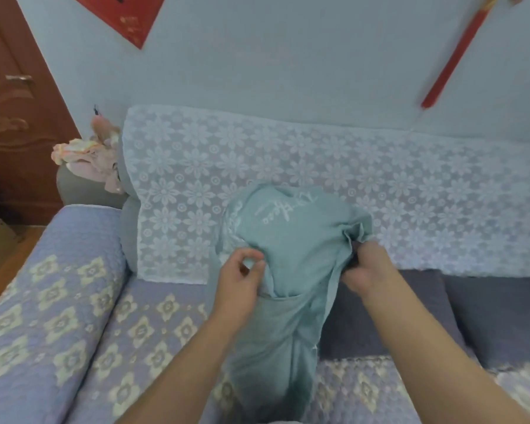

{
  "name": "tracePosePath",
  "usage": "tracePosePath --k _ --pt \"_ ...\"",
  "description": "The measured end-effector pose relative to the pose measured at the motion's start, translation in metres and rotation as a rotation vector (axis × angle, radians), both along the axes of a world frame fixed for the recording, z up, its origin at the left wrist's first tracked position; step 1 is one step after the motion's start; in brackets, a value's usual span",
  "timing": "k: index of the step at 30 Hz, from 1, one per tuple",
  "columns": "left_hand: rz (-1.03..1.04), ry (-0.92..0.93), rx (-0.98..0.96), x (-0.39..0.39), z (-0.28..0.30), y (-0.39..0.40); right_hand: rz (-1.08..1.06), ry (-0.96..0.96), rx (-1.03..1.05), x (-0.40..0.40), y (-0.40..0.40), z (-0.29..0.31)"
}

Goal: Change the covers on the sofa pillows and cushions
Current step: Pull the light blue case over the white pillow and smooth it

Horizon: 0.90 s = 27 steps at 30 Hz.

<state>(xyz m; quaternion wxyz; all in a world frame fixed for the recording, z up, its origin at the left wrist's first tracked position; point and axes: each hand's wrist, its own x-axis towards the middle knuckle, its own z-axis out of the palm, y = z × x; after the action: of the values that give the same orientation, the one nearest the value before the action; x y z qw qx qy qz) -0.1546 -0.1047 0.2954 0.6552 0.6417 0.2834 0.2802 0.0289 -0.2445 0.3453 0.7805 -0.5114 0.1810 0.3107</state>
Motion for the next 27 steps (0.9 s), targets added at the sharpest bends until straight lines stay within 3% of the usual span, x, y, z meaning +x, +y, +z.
tracePosePath --k 2,4,6,10,13,15,16,17,19,20,22,24,27 --pt "-0.139 0.262 0.248 -0.001 -0.042 0.003 -0.032 0.119 -0.046 -0.002 -0.031 -0.039" --pt "-0.273 0.571 0.372 -0.01 -0.082 0.006 -0.057 0.197 -0.053 -0.003 -0.062 -0.063" --pt "-0.39 0.768 0.494 -0.013 -0.109 0.002 -0.113 0.255 -0.099 -0.003 -0.09 -0.075" --pt "-0.796 0.739 0.994 0.008 -0.122 -0.028 -0.31 0.244 -0.253 0.017 -0.165 -0.12" --pt "-0.857 0.629 1.316 0.024 -0.139 -0.019 -0.362 0.218 -0.486 0.019 -0.217 -0.13" --pt "-0.9 0.569 1.509 0.034 -0.133 -0.013 -0.192 0.003 -0.873 0.005 -0.226 -0.102" --pt "-0.988 0.564 1.541 0.042 -0.122 -0.018 -0.164 -0.221 -1.212 0.005 -0.228 -0.098" --pt "-1.1 0.557 1.537 0.05 -0.106 -0.029 -0.201 -0.517 -1.412 0.004 -0.224 -0.094" --pt "-1.238 0.518 1.543 0.065 -0.079 -0.058 0.057 -1.072 -1.458 -0.01 -0.193 -0.098" --pt "-1.263 0.495 1.547 0.069 -0.069 -0.071 0.295 -1.175 -1.474 -0.018 -0.177 -0.106" --pt "-1.228 0.455 1.67 0.072 -0.044 -0.089 0.583 -1.096 -1.501 -0.031 -0.15 -0.129" --pt "-1.257 0.462 1.721 0.065 -0.031 -0.102 0.665 -0.95 -1.472 -0.035 -0.136 -0.14" --pt "-1.323 0.482 1.739 0.044 -0.015 -0.107 0.814 -1.097 -1.419 -0.038 -0.13 -0.154"
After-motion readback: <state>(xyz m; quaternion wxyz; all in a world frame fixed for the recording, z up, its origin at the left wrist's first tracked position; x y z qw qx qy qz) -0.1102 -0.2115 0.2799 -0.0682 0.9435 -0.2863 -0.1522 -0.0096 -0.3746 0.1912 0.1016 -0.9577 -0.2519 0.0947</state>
